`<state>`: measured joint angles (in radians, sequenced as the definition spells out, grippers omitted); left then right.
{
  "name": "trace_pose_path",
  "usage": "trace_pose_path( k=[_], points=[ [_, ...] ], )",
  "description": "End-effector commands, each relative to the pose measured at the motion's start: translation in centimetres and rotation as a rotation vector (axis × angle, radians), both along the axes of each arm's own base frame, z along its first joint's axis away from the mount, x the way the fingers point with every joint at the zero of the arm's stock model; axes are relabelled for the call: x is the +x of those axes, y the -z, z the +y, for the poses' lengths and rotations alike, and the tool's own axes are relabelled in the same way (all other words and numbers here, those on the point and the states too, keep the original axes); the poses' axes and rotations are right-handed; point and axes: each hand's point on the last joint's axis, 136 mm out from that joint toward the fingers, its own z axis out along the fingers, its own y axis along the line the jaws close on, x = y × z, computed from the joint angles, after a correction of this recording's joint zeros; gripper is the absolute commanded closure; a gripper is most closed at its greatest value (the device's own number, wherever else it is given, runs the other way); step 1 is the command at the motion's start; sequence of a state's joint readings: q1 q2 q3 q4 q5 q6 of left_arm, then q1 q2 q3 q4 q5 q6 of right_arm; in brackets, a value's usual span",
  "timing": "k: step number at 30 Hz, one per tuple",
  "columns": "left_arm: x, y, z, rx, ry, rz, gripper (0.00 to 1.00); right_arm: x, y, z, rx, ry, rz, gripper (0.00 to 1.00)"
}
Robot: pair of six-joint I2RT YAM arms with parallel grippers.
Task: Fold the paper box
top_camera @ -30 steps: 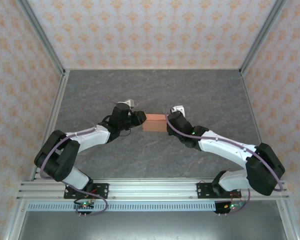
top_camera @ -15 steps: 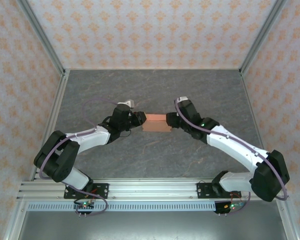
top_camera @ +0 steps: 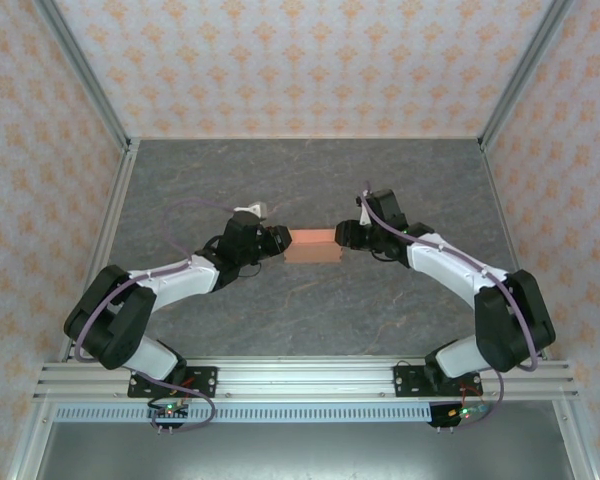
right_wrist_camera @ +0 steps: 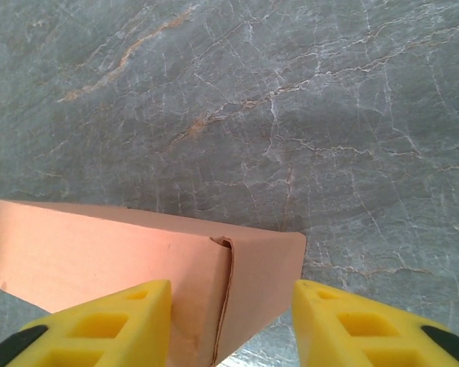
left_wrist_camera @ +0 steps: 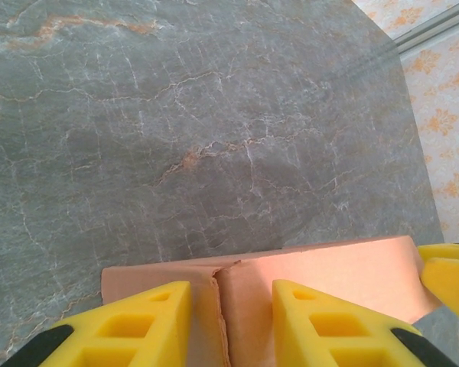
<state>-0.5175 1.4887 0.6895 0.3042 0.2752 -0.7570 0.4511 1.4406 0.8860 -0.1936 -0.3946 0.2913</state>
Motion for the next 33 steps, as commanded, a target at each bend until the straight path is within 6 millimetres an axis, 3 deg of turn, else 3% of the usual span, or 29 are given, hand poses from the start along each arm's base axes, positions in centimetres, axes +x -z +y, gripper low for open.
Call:
trace_pose_path(
  k=[1,8,12,21,33],
  points=[
    [-2.3,4.1,2.0,0.132,-0.008,0.107,0.68,-0.3,2.0,-0.3,0.026,0.014,0.042,0.58],
    [-2.7,5.1,1.9,0.152,0.018,0.120,0.72,-1.1,6.7,-0.8,0.037,0.038,0.132,0.69],
    [-3.0,6.0,1.9,0.158,0.034,0.137,0.73,-1.5,8.0,-0.5,0.055,0.034,0.167,0.76],
    [-2.2,3.5,0.7,0.127,0.069,0.089,0.73,-0.3,3.3,0.1,0.084,0.006,0.077,0.76],
    [-2.5,2.7,0.3,0.176,0.113,0.047,0.70,-0.5,-0.6,-0.6,0.032,-0.027,0.004,0.56]
  ],
)
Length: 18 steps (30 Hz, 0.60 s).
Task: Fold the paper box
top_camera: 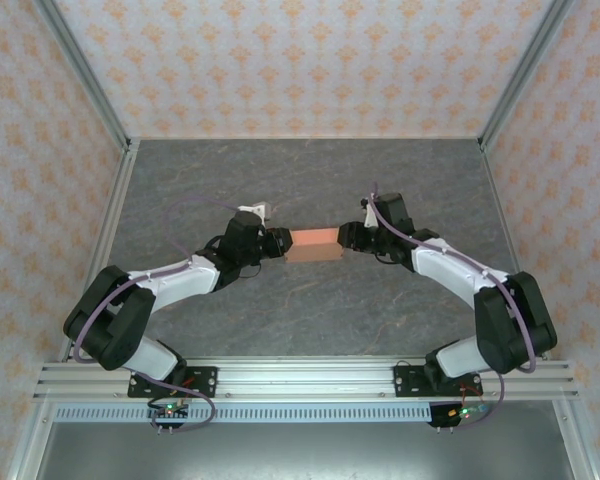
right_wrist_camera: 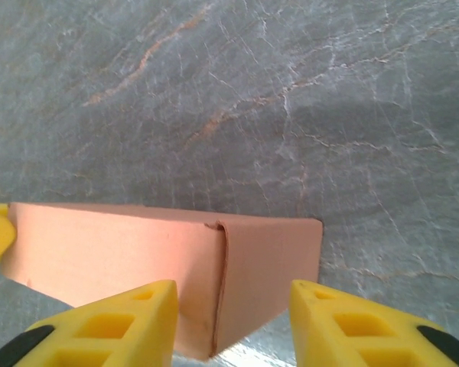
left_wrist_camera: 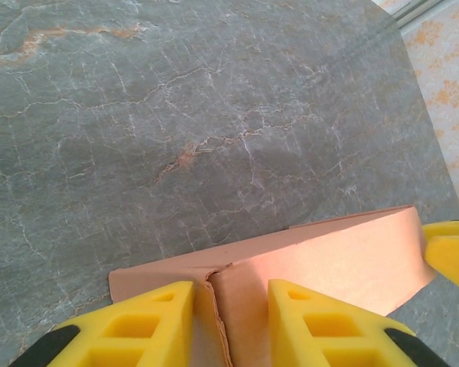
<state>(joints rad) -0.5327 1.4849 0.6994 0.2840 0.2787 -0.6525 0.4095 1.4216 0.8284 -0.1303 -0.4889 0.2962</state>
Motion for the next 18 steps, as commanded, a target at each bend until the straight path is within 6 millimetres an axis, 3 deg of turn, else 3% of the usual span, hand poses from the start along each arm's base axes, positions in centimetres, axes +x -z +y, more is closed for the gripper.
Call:
trace_pose_path(
  k=[1,9,18],
  points=[
    [-2.1,2.9,0.9,0.109,0.033,0.089,0.70,0.0,-0.8,-0.1,-0.040,-0.018,0.004,0.56],
    [-2.6,2.7,0.4,0.109,0.058,0.076,0.69,-0.5,1.0,1.2,0.008,-0.072,0.072,0.58],
    [-4.8,2.0,0.1,0.104,0.095,0.050,0.66,-3.9,1.6,1.3,0.074,-0.133,0.075,0.65]
  ],
)
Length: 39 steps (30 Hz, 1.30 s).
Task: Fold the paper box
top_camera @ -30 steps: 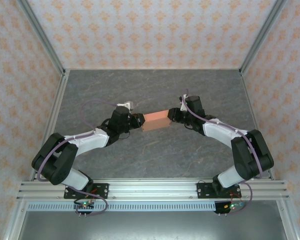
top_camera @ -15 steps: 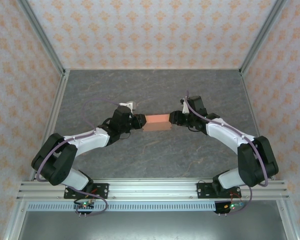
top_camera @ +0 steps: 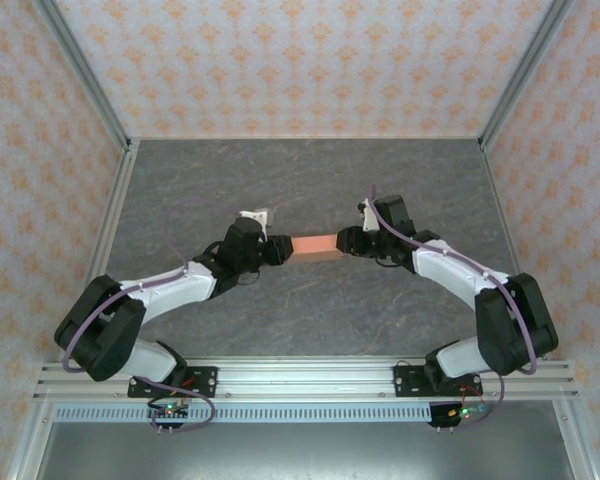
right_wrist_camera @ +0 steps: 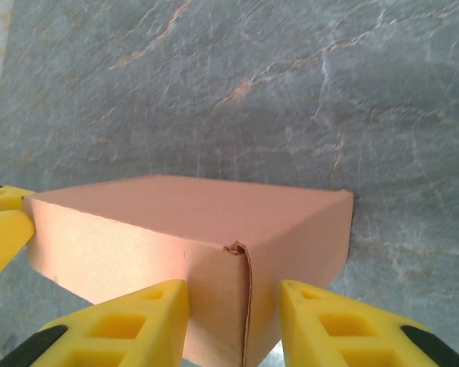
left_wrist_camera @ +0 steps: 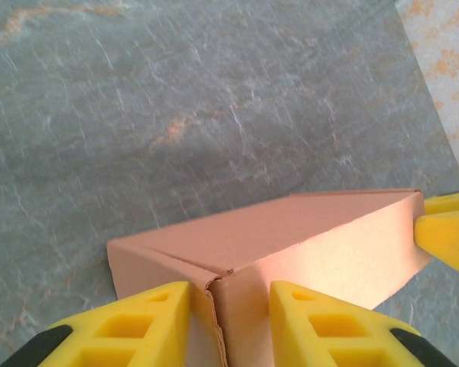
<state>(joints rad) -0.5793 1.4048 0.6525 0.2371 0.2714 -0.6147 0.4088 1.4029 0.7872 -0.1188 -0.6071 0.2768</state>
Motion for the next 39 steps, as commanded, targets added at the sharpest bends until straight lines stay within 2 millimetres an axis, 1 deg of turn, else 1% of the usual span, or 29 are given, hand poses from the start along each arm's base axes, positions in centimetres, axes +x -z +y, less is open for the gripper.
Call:
trace_pose_path(
  k=[1,6,10,13,15,18,20,22,24,27,29,31,35,37,39],
  points=[
    [-2.6,2.1,0.7,0.071,0.031,0.059,0.66,-2.2,1.5,0.1,0.013,-0.043,0.047,0.66],
    [-4.0,2.7,0.9,0.069,0.026,0.067,0.65,-3.4,2.7,-0.4,0.030,-0.016,0.049,0.69],
    [-4.4,3.6,1.3,0.078,0.006,0.079,0.65,-3.8,3.6,0.0,0.038,0.001,0.054,0.71],
    [-4.3,4.0,1.5,0.093,-0.002,0.083,0.65,-3.9,4.1,0.4,0.026,-0.002,0.063,0.72],
    [-4.2,3.8,1.6,0.091,-0.006,0.075,0.63,-3.7,3.8,0.1,0.013,0.012,0.053,0.71],
    [-3.9,3.0,1.8,0.097,-0.012,0.052,0.55,-2.9,2.5,-0.8,-0.010,0.072,-0.001,0.65],
    [-3.3,2.0,2.0,0.090,-0.021,0.032,0.49,-2.0,1.9,-1.6,-0.015,0.147,-0.022,0.60],
    [-2.1,1.4,2.1,0.076,-0.037,0.030,0.45,-1.0,1.6,-1.7,0.012,0.191,-0.021,0.56],
    [-0.9,1.7,2.0,0.061,-0.028,0.066,0.43,-0.2,1.7,-1.4,0.027,0.201,-0.007,0.55],
    [0.7,2.9,1.7,0.067,-0.023,0.112,0.41,0.9,2.3,-0.9,0.027,0.200,0.010,0.55],
    [1.5,3.8,1.4,0.065,-0.019,0.138,0.41,1.3,2.7,-0.4,0.029,0.193,0.022,0.55],
    [2.1,4.4,0.5,0.045,-0.006,0.155,0.41,1.9,2.8,0.1,0.045,0.185,0.024,0.56],
    [3.1,4.8,-0.6,0.019,0.008,0.165,0.46,2.7,3.0,0.7,0.061,0.183,0.032,0.58],
    [3.6,4.9,-0.7,0.020,0.007,0.164,0.48,3.2,3.1,0.8,0.054,0.186,0.025,0.58],
    [4.1,5.1,-0.4,0.035,-0.009,0.166,0.50,3.7,3.3,0.9,0.039,0.189,0.022,0.59]
  ],
)
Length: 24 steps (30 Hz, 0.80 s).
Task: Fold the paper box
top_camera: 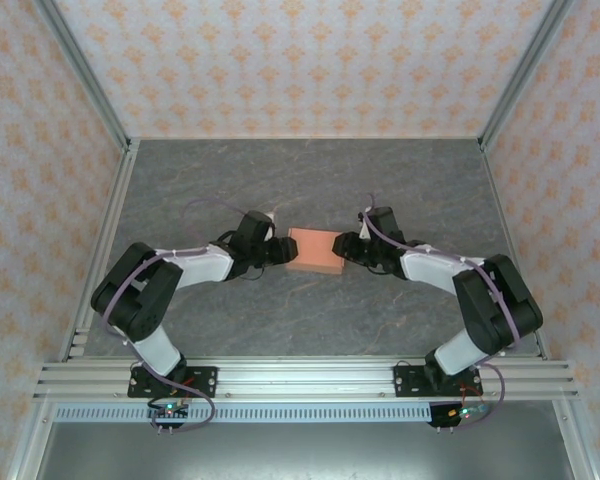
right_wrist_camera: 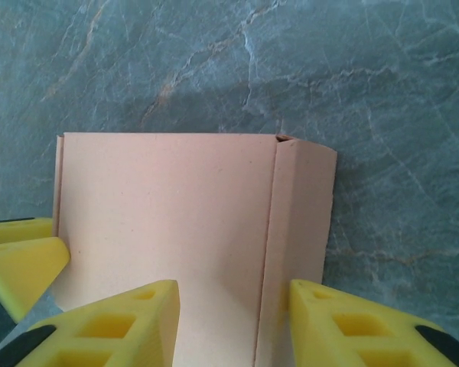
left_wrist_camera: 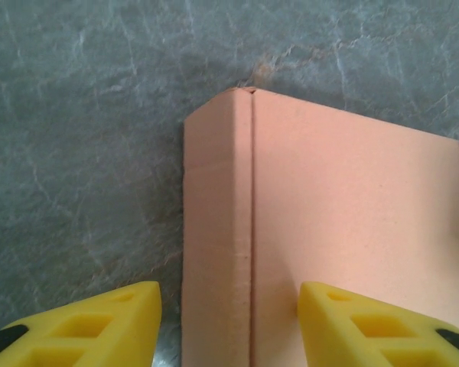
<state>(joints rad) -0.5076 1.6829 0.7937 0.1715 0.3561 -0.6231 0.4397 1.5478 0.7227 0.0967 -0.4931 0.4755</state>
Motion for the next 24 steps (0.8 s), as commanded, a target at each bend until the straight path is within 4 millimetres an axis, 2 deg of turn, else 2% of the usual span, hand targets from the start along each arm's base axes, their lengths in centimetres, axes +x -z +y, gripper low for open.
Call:
trace_pose_path(
  k=[1,10,14,17,19,21,24],
  points=[
    [1.7,-1.1,-0.5,-0.016,-0.002,-0.039,0.51,2.2,-1.4,0.9,0.017,0.004,-0.058,0.59],
    [6.1,-0.1,1.1,0.079,-0.054,-0.039,0.49,7.8,-2.0,2.0,-0.029,0.005,-0.087,0.60],
    [8.1,-0.4,2.6,0.110,-0.098,-0.046,0.44,9.1,-2.2,1.1,-0.114,0.010,-0.099,0.60],
    [8.7,-1.4,3.7,0.158,-0.100,-0.068,0.38,9.3,-3.3,-1.0,-0.223,0.035,-0.125,0.57],
    [8.9,-2.6,4.5,0.186,-0.113,-0.097,0.34,9.0,-4.9,-3.0,-0.330,0.061,-0.162,0.55],
    [8.6,-4.5,5.7,0.234,-0.135,-0.146,0.31,8.2,-7.3,-5.4,-0.428,0.098,-0.220,0.54],
    [7.4,-8.1,8.4,0.291,-0.211,-0.271,0.29,6.4,-11.2,-9.2,-0.561,0.179,-0.324,0.46]
  ],
)
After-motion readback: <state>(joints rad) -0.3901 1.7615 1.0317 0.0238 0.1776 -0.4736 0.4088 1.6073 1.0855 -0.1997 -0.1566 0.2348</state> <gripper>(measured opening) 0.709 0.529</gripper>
